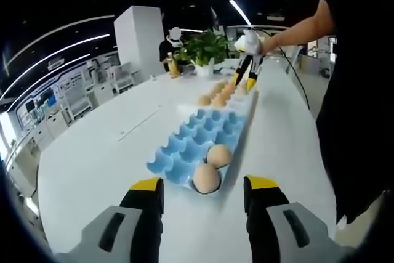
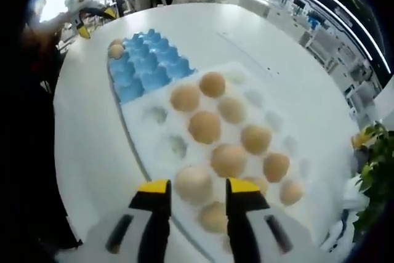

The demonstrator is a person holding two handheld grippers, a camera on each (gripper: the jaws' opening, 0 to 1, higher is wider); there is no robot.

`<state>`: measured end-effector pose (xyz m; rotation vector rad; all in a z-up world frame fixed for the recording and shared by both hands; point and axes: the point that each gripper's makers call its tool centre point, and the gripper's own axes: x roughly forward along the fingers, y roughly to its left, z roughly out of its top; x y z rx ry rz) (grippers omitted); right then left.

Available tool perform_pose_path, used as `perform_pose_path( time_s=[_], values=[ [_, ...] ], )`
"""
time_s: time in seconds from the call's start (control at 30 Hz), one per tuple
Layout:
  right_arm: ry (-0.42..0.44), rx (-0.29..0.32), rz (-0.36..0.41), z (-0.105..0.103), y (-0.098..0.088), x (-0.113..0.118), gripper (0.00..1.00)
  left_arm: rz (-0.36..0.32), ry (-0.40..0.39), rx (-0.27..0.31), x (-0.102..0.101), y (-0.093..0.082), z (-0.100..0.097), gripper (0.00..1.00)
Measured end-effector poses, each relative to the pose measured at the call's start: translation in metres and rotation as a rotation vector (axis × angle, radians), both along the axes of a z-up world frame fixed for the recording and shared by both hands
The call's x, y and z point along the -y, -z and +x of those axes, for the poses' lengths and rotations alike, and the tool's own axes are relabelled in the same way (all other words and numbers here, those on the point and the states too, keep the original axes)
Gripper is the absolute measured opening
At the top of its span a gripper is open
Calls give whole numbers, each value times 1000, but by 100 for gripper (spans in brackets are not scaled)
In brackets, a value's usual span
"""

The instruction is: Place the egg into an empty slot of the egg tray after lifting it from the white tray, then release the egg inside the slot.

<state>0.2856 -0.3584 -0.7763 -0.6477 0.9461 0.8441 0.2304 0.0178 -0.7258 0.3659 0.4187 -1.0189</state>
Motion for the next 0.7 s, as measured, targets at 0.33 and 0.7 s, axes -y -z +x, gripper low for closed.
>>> perform_pose_path(
  time_s=[0.33, 0.7],
  values=[
    [-37, -26, -39, -4, 10, -2, 35, 3, -1, -2, -2, 1, -1, 52],
    [-100, -48, -101, -5, 16, -5, 31, -16, -5, -9, -2, -3, 1, 52]
  ],
)
